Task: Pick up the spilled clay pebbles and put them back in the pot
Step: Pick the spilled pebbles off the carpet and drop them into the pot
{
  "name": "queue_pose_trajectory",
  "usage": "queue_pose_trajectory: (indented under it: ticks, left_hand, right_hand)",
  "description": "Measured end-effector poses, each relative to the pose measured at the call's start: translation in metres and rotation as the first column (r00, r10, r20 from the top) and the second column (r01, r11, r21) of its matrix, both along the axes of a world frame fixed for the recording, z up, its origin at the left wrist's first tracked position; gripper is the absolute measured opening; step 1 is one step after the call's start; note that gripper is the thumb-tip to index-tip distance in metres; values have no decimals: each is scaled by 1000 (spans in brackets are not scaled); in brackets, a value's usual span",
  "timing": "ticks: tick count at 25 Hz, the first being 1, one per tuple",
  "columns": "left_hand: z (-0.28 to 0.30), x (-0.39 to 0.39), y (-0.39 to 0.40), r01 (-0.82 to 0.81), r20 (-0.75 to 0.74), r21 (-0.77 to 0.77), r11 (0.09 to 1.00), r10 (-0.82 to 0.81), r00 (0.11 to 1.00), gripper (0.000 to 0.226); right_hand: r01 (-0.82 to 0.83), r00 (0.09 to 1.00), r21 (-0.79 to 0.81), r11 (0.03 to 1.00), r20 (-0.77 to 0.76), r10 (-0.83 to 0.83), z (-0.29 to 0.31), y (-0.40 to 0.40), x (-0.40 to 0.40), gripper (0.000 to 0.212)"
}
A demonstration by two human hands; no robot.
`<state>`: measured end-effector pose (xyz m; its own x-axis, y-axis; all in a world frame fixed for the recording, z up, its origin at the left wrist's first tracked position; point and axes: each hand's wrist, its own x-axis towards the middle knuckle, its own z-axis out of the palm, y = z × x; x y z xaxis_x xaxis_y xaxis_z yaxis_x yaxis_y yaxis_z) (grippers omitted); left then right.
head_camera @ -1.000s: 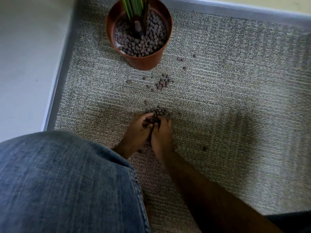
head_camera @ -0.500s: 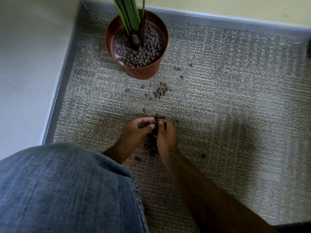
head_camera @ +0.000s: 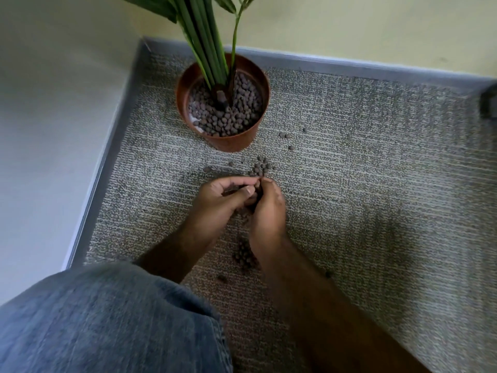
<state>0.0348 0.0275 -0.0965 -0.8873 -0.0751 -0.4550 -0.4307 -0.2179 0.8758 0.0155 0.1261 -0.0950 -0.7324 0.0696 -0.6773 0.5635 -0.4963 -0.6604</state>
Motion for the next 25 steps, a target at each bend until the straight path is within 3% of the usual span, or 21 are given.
queue_pose_trajectory:
  ticks: [5, 9, 15, 19, 22, 25]
  left_hand:
    - [42, -47, -22, -61, -53, 275, 960, 78, 996, 22]
    - [59, -75, -41, -266, -23, 448, 854, 308, 951, 21]
    - [56, -102, -65, -394, 81, 352, 849, 392, 916, 32]
    - [52, -112, -69, -300, 49, 320, 899, 301, 952, 44]
    - [51, -110, -74, -241, 1, 338, 910, 256, 967, 36]
    - [39, -90, -80, -181, -118, 269, 946, 219, 969, 32]
  right_hand:
    - [-58, 998, -335, 941, -48, 45, 36, -7, -53, 33]
    - [-97, 994, -317, 944, -82, 74, 62, -21, -95, 33]
    - [-120, 993, -167, 979, -23, 118, 78, -32, -131, 27]
    - [-226, 974, -225, 948, -65, 217, 85, -35, -137, 37]
    - [-320, 947, -244, 915, -121, 299, 93, -32, -139, 43]
    - [-417, 904, -101, 904, -149, 400, 90, -25, -137, 40]
